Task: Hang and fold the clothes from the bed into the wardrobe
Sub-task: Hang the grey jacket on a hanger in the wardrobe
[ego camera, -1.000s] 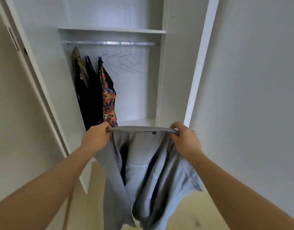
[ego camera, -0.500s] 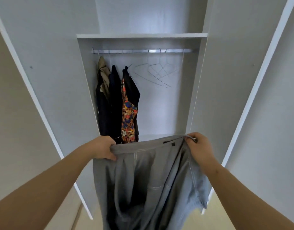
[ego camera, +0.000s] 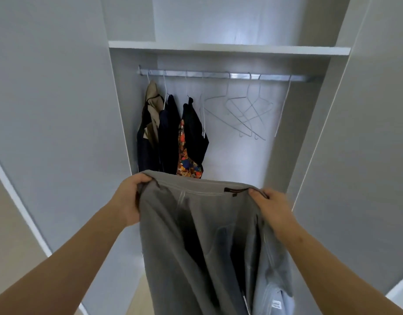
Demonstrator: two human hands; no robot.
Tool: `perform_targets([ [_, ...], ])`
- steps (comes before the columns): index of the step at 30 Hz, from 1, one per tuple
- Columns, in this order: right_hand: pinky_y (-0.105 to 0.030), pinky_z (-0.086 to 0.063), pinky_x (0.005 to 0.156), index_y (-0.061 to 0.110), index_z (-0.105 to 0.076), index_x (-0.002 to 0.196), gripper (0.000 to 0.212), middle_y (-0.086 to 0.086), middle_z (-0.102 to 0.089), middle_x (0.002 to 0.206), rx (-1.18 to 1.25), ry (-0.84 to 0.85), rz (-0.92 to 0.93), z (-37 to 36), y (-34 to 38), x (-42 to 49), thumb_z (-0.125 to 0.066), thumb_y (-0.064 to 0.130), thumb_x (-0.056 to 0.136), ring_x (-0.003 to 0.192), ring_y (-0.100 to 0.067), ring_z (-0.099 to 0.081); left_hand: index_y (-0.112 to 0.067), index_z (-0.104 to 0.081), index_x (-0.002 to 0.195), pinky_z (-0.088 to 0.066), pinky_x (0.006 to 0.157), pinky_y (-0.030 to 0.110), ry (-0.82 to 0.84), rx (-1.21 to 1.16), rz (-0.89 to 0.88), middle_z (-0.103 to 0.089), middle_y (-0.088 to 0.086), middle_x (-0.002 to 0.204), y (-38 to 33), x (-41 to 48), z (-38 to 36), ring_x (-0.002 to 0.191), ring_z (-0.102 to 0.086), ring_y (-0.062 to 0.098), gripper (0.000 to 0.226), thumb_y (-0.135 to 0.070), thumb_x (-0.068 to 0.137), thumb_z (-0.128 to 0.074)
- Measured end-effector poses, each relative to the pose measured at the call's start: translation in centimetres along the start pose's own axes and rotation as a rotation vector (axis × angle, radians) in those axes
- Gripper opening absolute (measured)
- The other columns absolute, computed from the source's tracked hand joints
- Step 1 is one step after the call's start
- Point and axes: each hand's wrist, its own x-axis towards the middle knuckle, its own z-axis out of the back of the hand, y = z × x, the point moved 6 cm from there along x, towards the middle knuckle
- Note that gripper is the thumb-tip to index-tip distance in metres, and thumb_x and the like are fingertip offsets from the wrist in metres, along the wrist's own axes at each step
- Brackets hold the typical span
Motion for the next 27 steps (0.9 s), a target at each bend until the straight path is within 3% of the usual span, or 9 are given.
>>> perform_targets([
  [2, -0.014, -0.033, 0.044, -0.004, -0.058, 0.070, 0.038, -0.008, -0.049, 0.061, -0.042, 0.017, 0.025, -1.5, 1.1, 3.6, -0.061, 0.030, 0.088, 0.057, -0.017, -0.044, -0.012, -0.066, 0.080, -0.047, 0.061, 0.033, -0.019, -0.083, -0.031, -0.070, 0.008, 0.066, -1.7, 3.2, -1.1, 0.067, -0.061, 0.024, 0.018, -0.022, 0.082, -0.052],
  [5, -0.026, -0.033, 0.055, 0.010, -0.049, 0.063, 0.034, -0.004, -0.046, 0.059, -0.083, 0.026, 0.044, -3.6, 2.6, 8.8, -0.061, 0.030, 0.088, 0.059, -0.016, -0.043, -0.013, -0.067, 0.091, -0.047, 0.062, 0.033, 0.014, -0.072, -0.058, -0.071, 0.008, 0.080, -4.8, 7.3, -3.8, 0.075, -0.064, 0.023, 0.020, -0.028, 0.089, -0.054],
  [8, -0.028, -0.030, 0.055, 0.014, -0.043, 0.058, 0.038, 0.000, -0.042, 0.055, -0.067, 0.006, 0.061, -5.7, 3.7, 13.5, -0.060, 0.030, 0.088, 0.056, -0.015, -0.040, -0.013, -0.065, 0.101, -0.050, 0.073, 0.035, 0.060, 0.015, -0.090, -0.070, 0.006, 0.096, -7.6, 11.3, -6.3, 0.093, -0.063, 0.022, 0.024, -0.033, 0.092, -0.054],
  [9, -0.027, -0.031, 0.055, 0.015, -0.043, 0.057, 0.038, 0.002, -0.042, 0.054, -0.069, 0.009, 0.065, -6.5, 3.9, 14.9, -0.060, 0.029, 0.088, 0.056, -0.014, -0.040, -0.013, -0.064, 0.101, -0.050, 0.077, 0.034, 0.066, 0.013, -0.096, -0.068, 0.006, 0.101, -8.4, 12.5, -7.1, 0.097, -0.062, 0.022, 0.025, -0.033, 0.092, -0.054],
  [13, -0.026, -0.035, 0.055, 0.016, -0.050, 0.060, 0.032, 0.003, -0.049, 0.057, -0.076, 0.043, 0.042, -8.5, 3.6, 19.3, -0.058, 0.026, 0.089, 0.058, -0.013, -0.045, -0.014, -0.063, 0.092, -0.049, 0.069, 0.031, 0.099, -0.129, -0.087, -0.069, 0.007, 0.093, -10.3, 16.0, -9.7, 0.087, -0.065, 0.019, 0.027, -0.039, 0.090, -0.054],
  [17, -0.023, -0.039, 0.059, 0.020, -0.058, 0.071, 0.013, 0.004, -0.060, 0.073, -0.075, 0.172, 0.009, -10.7, 2.9, 23.3, -0.060, 0.018, 0.084, 0.070, -0.012, -0.054, -0.010, -0.058, 0.117, -0.045, 0.086, 0.036, 0.210, -0.290, -0.057, -0.064, 0.010, 0.115, -11.5, 19.6, -11.8, 0.108, -0.058, 0.024, 0.045, -0.045, 0.091, -0.049],
  [20, -0.020, -0.040, 0.064, 0.024, -0.058, 0.076, 0.015, 0.006, -0.062, 0.084, 0.030, 0.319, 0.002, -12.6, 3.6, 26.3, -0.057, 0.013, 0.087, 0.077, -0.012, -0.056, -0.014, -0.060, 0.114, -0.047, 0.078, 0.036, 0.198, -0.368, -0.097, -0.066, 0.007, 0.109, -12.5, 22.0, -12.3, 0.102, -0.060, 0.022, 0.041, -0.046, 0.092, -0.045],
  [27, -0.018, -0.040, 0.060, 0.025, -0.058, 0.080, 0.016, 0.008, -0.058, 0.078, 0.090, 0.426, 0.130, -16.8, 7.8, 34.4, -0.052, 0.015, 0.091, 0.070, -0.005, -0.053, -0.008, -0.062, 0.108, -0.047, 0.074, 0.039, 0.052, -0.401, -0.123, -0.072, 0.013, 0.097, -14.6, 25.6, -12.3, 0.095, -0.064, 0.026, 0.048, -0.049, 0.091, -0.046],
])
